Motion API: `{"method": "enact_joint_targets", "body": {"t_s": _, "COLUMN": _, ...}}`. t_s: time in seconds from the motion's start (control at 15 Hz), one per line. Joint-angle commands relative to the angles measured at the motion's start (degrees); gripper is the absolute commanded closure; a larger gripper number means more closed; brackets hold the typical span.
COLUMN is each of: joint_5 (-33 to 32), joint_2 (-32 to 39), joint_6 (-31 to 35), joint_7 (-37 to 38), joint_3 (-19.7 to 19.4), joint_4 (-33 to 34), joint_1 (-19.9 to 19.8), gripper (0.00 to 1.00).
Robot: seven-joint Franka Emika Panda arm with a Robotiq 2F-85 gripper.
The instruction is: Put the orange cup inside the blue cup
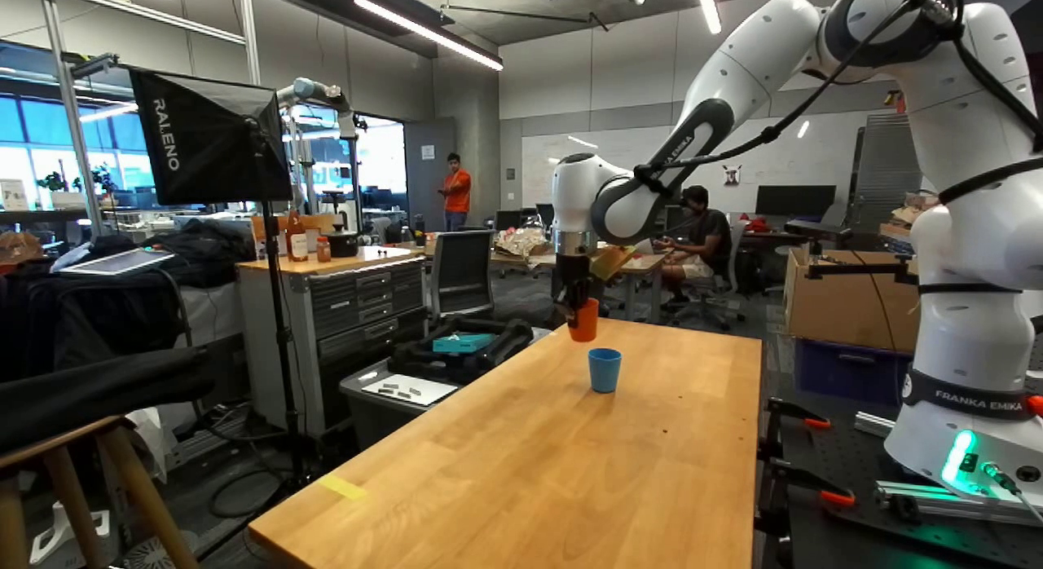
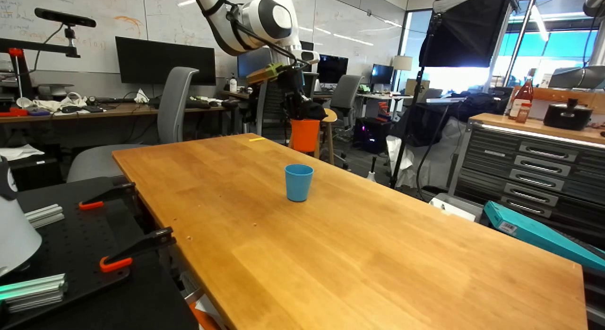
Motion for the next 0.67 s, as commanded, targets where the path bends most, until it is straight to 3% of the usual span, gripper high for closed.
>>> {"method": "enact_joint_targets", "body": {"t_s": 0.0, "joint_5": -3.32, "joint_2": -0.81, "joint_6": -3.54, "joint_7": 3.17, "joint_3": -0.68, "joint_4": 0.39, "joint_1": -0.94, "gripper": 0.99}}
{"method": "enact_joint_targets", "body": {"t_s": 0.6, "joint_5": -2.69, "joint_2": -0.31, "joint_6": -5.03, "joint_7": 3.49, "joint_3": 0.54, "joint_4": -2.35, "joint_1": -2.07, "gripper": 0.99}}
